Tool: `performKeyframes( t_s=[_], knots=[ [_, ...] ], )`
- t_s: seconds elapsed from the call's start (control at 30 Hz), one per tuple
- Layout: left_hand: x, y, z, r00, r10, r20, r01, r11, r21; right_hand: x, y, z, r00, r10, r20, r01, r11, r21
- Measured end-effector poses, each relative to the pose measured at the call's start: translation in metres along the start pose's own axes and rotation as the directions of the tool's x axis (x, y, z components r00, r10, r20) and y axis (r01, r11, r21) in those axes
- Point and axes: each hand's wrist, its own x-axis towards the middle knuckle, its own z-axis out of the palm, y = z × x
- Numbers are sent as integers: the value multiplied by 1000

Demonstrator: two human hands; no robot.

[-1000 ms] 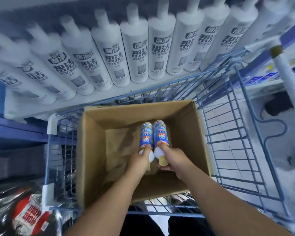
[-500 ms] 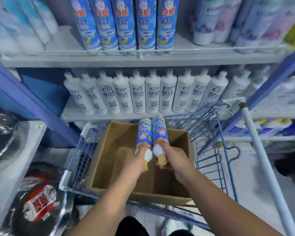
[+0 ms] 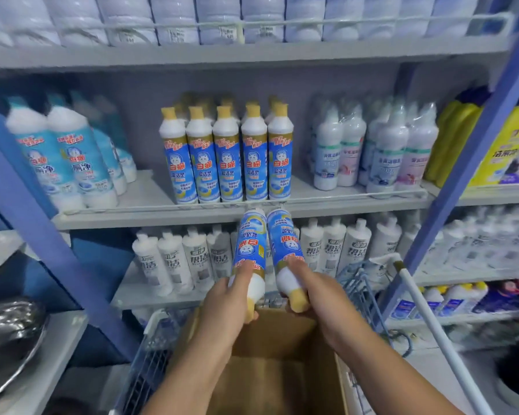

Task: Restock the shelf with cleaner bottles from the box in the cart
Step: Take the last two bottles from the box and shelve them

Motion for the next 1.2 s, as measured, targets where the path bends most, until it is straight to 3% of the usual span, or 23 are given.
performKeyframes(
  t_s=[0.3,0.8,1.2],
  knots=[
    [27,35,-15,992,56,111,-56,998,-4,8,-41,20,993,-69,-94,71,997,14],
    [41,53,15,1000,-16,-3,16,999,-30,29,-57,5,996,-46,-81,46,999,4],
    [52,55,30,999,-44,12,45,998,-36,43,-57,-5,998,-45,-53,44,999,-18]
  ],
)
